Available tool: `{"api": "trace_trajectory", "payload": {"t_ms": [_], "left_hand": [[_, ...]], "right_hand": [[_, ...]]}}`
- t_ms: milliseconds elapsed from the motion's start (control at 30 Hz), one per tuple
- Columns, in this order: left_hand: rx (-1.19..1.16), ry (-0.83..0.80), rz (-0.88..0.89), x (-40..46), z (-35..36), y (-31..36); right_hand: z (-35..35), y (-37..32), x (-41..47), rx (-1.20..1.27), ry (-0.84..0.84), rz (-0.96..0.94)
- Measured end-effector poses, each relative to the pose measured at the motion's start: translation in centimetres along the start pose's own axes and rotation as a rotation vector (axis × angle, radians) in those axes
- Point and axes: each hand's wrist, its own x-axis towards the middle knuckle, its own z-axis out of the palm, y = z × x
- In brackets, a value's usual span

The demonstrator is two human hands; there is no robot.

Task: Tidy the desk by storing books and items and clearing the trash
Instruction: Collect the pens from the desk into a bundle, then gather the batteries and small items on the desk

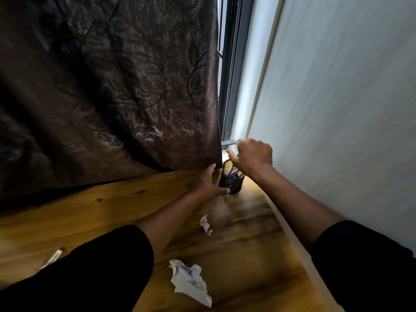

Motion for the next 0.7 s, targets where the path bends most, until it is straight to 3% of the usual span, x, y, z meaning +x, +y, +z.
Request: {"api": "trace_trajectory", "payload": {"t_ms": [200,367,500,700], "left_hand": [[-0.028,0.043,-0.056,-4.1,-2.7,-2.1],[0.016,0.068,-0.101,-9.8,-6.0,-3.7],[0.164,0.116,-0.098,-14.8,-8.6,-6.3],[0.197,0.114,-0.088,-23.6,-13.5,-12.6]], "right_hand": [[-3.6,-3.6,-2.0,0.114,0.182,-0.107],[-5.2,-9.5,-5.4,0.308,0.208,-0.239],[-4.6,-14.6,-8.3,0.371,0.108,-0.366],[-1.6,-21.3,-12.1,0.476,-0.224,-0.578]]}}
